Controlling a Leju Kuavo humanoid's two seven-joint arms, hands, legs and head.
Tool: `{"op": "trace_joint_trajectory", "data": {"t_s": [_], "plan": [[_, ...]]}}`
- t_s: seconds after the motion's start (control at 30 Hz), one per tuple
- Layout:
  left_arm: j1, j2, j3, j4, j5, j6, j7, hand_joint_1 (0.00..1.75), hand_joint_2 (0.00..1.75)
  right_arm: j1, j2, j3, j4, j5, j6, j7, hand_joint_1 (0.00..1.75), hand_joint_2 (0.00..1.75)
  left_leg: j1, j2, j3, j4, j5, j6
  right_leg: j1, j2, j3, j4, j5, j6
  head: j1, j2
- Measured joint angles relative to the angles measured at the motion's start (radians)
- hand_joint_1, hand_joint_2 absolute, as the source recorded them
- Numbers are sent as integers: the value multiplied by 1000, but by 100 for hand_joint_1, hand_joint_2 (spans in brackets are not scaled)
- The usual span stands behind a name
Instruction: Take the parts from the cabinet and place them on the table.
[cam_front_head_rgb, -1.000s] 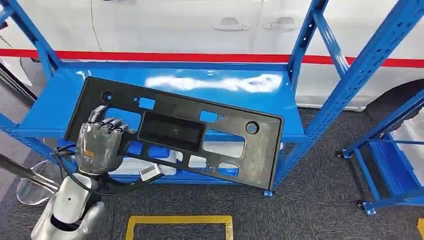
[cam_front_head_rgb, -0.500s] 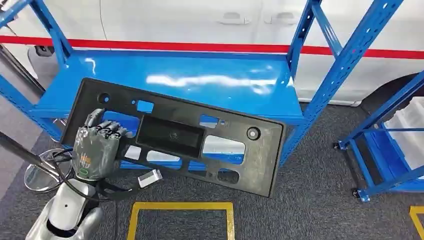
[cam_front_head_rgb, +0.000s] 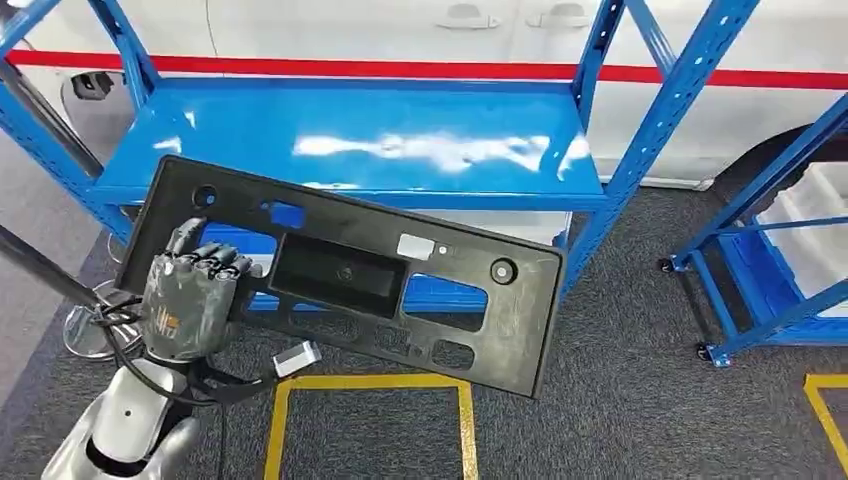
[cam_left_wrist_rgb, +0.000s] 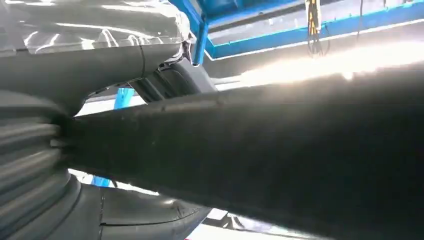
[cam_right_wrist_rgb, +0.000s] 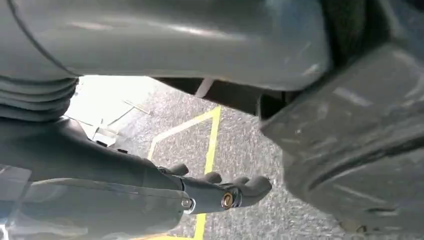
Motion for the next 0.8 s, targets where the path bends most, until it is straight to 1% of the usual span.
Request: {"op": "trace_joint_trajectory", "data": {"t_s": [0.03, 0.07, 0.1, 0.13, 0.17, 0.2, 0.23, 0.27, 0.3, 0.33, 0.37, 0.4, 0.43, 0.47, 0.5, 0.53, 0.57, 0.6, 0.63, 0.67, 0.7, 0.73, 0.77, 0.8], "plan": [[1, 6, -1, -3, 0, 0, 4, 175, 175, 0, 0, 2, 0, 0, 0, 0, 0, 0, -10, -1, -3, -8, 15, -7, -6, 0, -6, -21, 22, -5, 0, 0], [2, 14, -1, -5, 0, 0, 5, 175, 175, 0, 0, 5, 0, 0, 1, 2, 0, 0, -6, -7, -15, -1, -12, -7, -19, -9, -10, -36, 38, -1, 0, 0], [2, 16, -2, -6, 0, 0, 6, 175, 175, 0, 0, 6, 0, 0, 1, 2, 0, 0, -6, -10, -27, 32, -66, -14, -20, -7, -22, -39, 52, -7, 0, 0], [3, 23, -2, -7, 0, 0, 8, 175, 175, 0, 0, 8, 0, 0, 1, 1, 0, 0, 3, -10, -42, 99, -135, -23, -23, -10, -37, -36, 60, -7, 0, 0], [6, 28, -2, -7, 0, -1, 10, 175, 175, 0, 0, 9, 0, 0, 2, 1, 0, 0, 13, -9, -54, 173, -188, -31, -24, -11, -52, -31, 69, -3, 0, 0], [10, 30, -3, -7, 0, -1, 11, 175, 175, 0, 0, 11, 0, 0, 2, 1, 0, 0, 20, -9, -60, 238, -209, -39, -26, -12, -67, -24, 77, 0, 0, 0], [11, 34, -4, -7, 0, -2, 11, 175, 175, 0, 0, 13, 0, 0, 2, 0, 0, 0, 26, -9, -58, 281, -191, -47, -31, -14, -86, -13, 84, 6, 0, 0], [12, 36, -5, -7, 0, -2, 12, 175, 175, 0, 0, 15, 0, 0, 2, 0, 0, 0, 32, -9, -44, 287, -152, -56, -37, -15, -107, 0, 89, 12, 0, 0], [12, 39, -5, -7, 0, -1, 12, 175, 175, 1, 0, 15, 0, 0, 2, 0, 0, 0, 40, -9, -8, 254, -106, -68, -44, -15, -133, 17, 94, 20, 0, 0], [12, 40, -5, -7, 0, -2, 12, 175, 175, 1, -1, 16, 0, 0, 2, -1, 0, 0, 49, -9, 39, 196, -82, -79, -50, -15, -155, 34, 97, 26, 0, 0], [11, 42, -5, -8, 0, -1, 13, 175, 175, 0, -1, 16, 0, 0, 2, -2, 0, 0, 59, -10, 94, 114, -103, -90, -54, -15, -176, 55, 100, 33, 0, 0], [11, 42, -6, -9, 0, -2, 13, 175, 175, 0, -3, 16, 0, 0, 2, -3, 0, 0, 47, -20, 141, 40, -151, -98, -48, -10, -193, 72, 102, 42, -1, 0], [12, 43, -6, -13, 0, -1, 13, 175, 175, 0, -3, 16, 0, 0, 2, -3, 0, 0, 48, -21, 142, 24, -167, -67, -46, -8, -197, 77, 109, 50, 1, 0], [14, 44, -7, -13, 0, -2, 13, 175, 175, 0, -3, 16, 0, 0, 2, -3, 0, 0, 48, -19, 133, 26, -164, -61, -47, -6, -198, 76, 118, 57, 0, 0], [15, 44, -8, -13, 0, -2, 13, 175, 175, 0, -3, 16, 0, 0, 2, -3, 0, 0, 46, -19, 129, 33, -158, -52, -46, -4, -201, 72, 130, 64, 0, 0], [14, 44, -8, -13, 0, -2, 14, 175, 175, 0, -3, 16, 1, 0, 2, -3, 0, 0, 47, -15, 118, 31, -148, -39, -50, -2, -206, 73, 131, 70, 1, 0], [13, 44, -9, -13, 0, -3, 15, 175, 175, 0, -3, 16, 2, 0, 2, -4, 0, 0, 47, -11, 114, 30, -140, -26, -54, -4, -212, 83, 105, 76, 0, 0], [13, 45, -9, -13, 0, -3, 16, 175, 175, 0, -3, 16, 1, 0, 2, -5, 0, 0, 44, -11, 105, 31, -131, -18, -54, -5, -217, 114, 52, 78, 1, 0], [13, 47, -9, -13, 0, -3, 17, 175, 175, -1, -3, 18, 1, 0, 2, -5, 0, 0, 41, -10, 96, 31, -122, -12, -54, -4, -226, 171, -9, 78, 0, 0], [15, 47, -9, -13, 0, -3, 17, 175, 175, -2, -3, 19, 1, 0, 3, -5, 0, 0, 38, -10, 86, 32, -114, -8, -52, -4, -234, 234, -57, 78, 1, 0], [18, 47, -9, -13, 0, -5, 16, 175, 175, -2, -3, 20, 1, 0, 3, -5, 0, 0, 34, -10, 76, 33, -106, -5, -50, -4, -239, 294, -87, 77, 0, 0], [21, 47, -9, -13, 0, -7, 16, 175, 175, -2, -3, 21, 1, 0, 3, -5, 0, 0, 28, -10, 62, 34, -96, -1, -47, -4, -237, 342, -94, 73, 0, 0], [25, 47, -9, -13, 0, -13, 15, 175, 175, -3, -3, 24, 1, 0, 3, -5, 0, 0, 20, -10, 45, 35, -84, 1, -42, -4, -216, 346, -66, 64, 1, 0], [30, 47, -9, -12, 0, -20, 13, 175, 175, -3, -3, 25, 1, -1, 6, -5, 0, 0, 14, -10, 32, 35, -75, 3, -35, -4, -181, 311, -27, 52, 0, 0]]}}
